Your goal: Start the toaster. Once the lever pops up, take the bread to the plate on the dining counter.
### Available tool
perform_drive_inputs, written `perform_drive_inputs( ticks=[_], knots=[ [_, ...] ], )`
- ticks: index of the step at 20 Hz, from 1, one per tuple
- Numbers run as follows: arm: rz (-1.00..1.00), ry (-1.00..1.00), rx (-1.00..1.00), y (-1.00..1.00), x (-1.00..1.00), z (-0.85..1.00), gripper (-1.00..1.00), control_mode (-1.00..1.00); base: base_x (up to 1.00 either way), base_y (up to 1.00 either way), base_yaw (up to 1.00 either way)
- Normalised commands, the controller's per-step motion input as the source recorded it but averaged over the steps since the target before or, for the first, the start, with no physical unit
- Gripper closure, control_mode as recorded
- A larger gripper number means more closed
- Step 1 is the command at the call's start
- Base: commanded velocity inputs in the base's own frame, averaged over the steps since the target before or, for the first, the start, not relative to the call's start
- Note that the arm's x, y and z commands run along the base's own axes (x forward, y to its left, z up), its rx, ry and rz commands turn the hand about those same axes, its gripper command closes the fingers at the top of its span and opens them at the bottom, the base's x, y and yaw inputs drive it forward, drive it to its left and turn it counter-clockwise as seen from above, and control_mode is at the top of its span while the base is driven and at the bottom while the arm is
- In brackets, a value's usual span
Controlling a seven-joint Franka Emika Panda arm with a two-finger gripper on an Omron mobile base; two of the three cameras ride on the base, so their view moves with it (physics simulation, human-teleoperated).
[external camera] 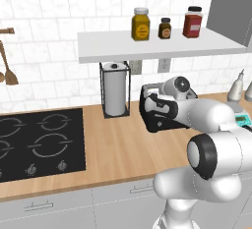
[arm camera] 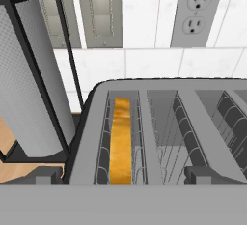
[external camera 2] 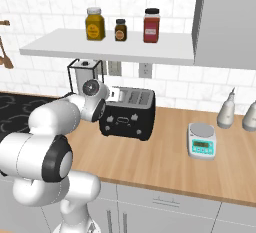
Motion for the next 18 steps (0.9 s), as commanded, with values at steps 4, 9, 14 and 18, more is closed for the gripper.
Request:
perform_drive_inputs(
  ticks=[4, 9, 14, 18],
  knots=[
    [0.00, 0.00, 0.00, 0.00, 0.00, 0.00, -1.00, -1.00, 0.00, 0.00, 0.00],
    [0.00, 0.00, 0.00, 0.00, 0.00, 0.00, -1.00, -1.00, 0.00, 0.00, 0.00],
    [0.00, 0.00, 0.00, 0.00, 0.00, 0.00, -1.00, -1.00, 0.00, 0.00, 0.00],
    [0.00, 0.00, 0.00, 0.00, 0.00, 0.00, -1.00, -1.00, 0.00, 0.00, 0.00]
  ],
)
